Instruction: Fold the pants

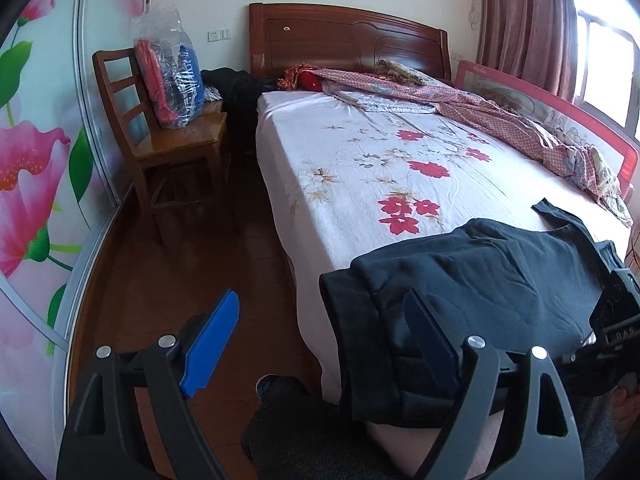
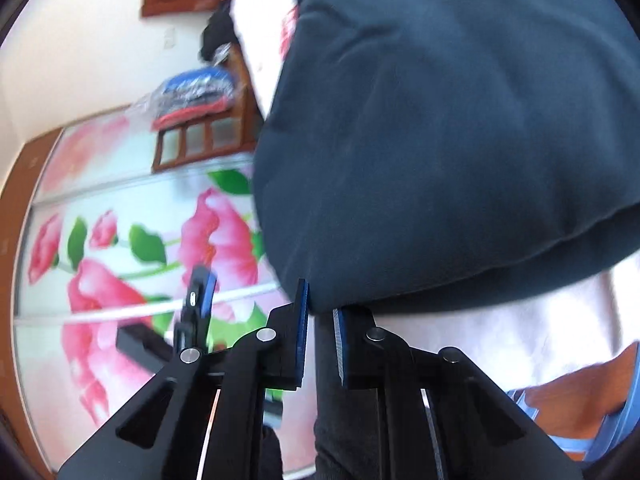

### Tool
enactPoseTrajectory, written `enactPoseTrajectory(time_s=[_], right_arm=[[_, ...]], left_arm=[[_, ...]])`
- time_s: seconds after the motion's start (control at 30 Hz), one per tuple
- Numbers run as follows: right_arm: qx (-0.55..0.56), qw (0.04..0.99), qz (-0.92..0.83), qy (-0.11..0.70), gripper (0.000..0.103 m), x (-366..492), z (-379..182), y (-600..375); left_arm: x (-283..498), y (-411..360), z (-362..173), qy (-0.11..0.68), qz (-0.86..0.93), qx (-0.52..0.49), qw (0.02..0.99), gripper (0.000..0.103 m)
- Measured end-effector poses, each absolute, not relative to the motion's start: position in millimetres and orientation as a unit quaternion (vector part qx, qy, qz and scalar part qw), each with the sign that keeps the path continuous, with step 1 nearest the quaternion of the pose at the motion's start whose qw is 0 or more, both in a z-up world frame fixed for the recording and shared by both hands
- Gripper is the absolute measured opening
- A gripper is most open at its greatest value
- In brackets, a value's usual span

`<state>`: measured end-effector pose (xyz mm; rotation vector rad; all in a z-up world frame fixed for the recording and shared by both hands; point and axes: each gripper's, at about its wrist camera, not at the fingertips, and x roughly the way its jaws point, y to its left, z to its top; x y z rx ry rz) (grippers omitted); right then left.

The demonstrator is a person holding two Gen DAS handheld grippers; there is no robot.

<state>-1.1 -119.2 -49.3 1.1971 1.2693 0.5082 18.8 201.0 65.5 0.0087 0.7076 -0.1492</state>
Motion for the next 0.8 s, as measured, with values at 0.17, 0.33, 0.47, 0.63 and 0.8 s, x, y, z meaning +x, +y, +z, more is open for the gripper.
enactPoseTrajectory(time_s=[0.17,0.33,0.47,0.63,0.8], right_arm=[[0.498,0.609,0.222,0.576,0.006,-5.6,-70.8,-109.3],[0.453,0.656,0.221,0.562,0.006,-18.0,-28.5,-140.3],[0.385,0.745,0.135,0.527,0.007,-29.1,10.9,-210.3],[0.059,0.881,-0.093,0.460,0.043,-4.6,76.8,-286.6],[-0.120,0.879,-0.160,0.433,0.046,53.3,65.9,-332.7]], left_arm=[[29.3,168.8,65.4,0.345,-0.109,-0.001,0.932,0.086],[37.6,111.2,54.5,0.348,-0.166,0.016,0.922,0.090],[41.8,62.1,32.5,0.361,-0.218,0.030,0.906,0.090],[33.0,6.6,1.8,0.392,-0.266,0.097,0.875,0.090],[8.1,-2.9,-23.5,0.395,-0.261,0.146,0.869,0.090]])
